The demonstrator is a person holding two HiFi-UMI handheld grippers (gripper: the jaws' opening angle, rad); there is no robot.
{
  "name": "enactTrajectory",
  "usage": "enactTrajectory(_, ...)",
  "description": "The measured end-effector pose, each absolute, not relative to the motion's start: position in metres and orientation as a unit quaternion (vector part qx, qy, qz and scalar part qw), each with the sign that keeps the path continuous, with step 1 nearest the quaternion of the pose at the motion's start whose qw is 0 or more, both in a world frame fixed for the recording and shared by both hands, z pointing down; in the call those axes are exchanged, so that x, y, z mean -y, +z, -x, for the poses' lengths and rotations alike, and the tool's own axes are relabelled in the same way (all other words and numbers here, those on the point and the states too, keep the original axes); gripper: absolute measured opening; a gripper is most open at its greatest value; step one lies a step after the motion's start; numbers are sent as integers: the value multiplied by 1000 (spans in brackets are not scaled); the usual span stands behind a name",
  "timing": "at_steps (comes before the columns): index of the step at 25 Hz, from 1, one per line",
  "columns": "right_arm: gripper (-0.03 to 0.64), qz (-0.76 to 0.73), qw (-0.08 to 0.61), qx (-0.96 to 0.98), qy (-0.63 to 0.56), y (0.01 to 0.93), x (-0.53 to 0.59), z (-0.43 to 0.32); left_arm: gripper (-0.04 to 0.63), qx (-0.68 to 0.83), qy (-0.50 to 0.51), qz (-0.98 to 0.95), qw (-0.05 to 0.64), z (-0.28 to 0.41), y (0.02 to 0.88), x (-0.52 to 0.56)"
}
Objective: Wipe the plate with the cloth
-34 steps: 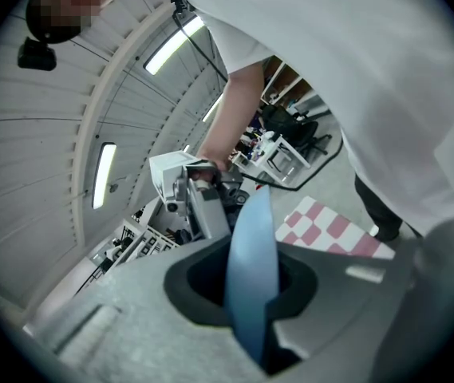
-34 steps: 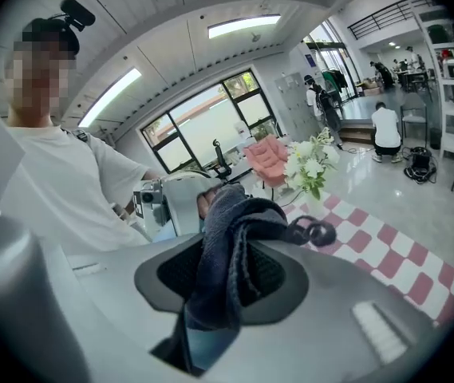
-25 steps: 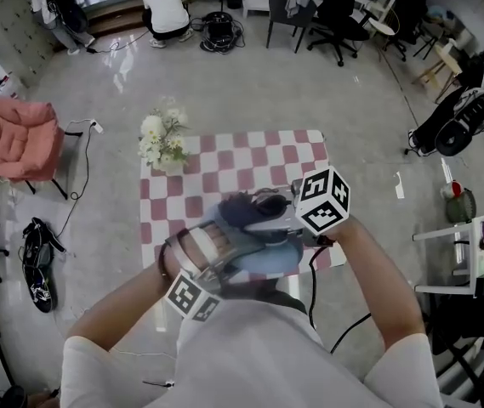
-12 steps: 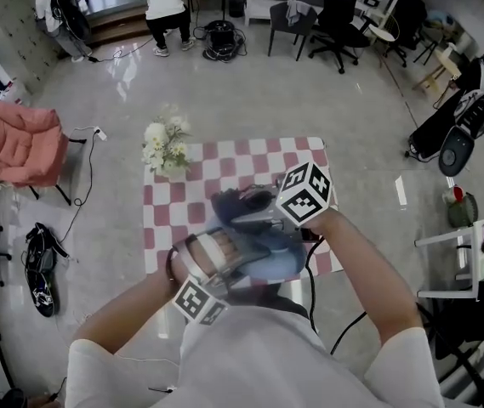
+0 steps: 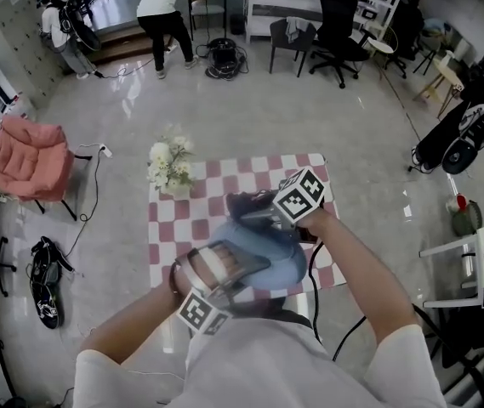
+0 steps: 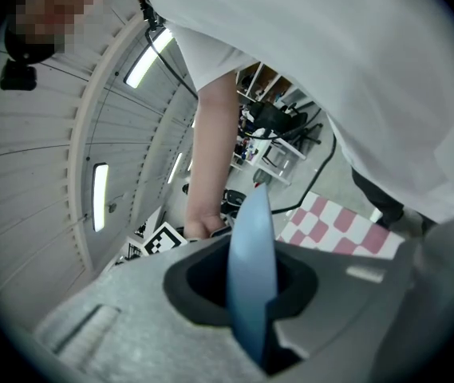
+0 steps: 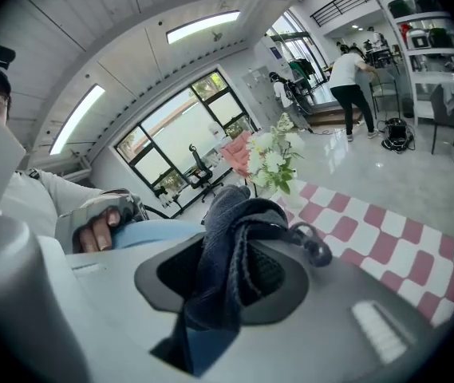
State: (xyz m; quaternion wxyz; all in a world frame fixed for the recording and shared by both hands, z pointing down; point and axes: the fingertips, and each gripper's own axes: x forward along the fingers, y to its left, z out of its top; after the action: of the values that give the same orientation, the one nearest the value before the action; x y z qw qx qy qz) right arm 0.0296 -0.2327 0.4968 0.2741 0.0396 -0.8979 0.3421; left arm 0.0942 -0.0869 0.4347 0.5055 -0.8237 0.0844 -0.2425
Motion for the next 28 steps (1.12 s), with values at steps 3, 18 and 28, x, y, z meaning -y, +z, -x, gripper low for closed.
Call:
enactTrajectory(3, 123, -53, 277, 893, 351, 505, 238, -47, 38, -94, -245, 825, 501, -96, 434, 91)
enactTrajectory(18, 123, -111, 267, 874, 390, 525, 235, -131, 37, -129, -258, 831, 476, -85, 440, 108)
enactTrajectory(28, 123, -136, 280, 863, 397, 544, 232, -172, 35, -169, -257, 835, 456, -80, 427, 122)
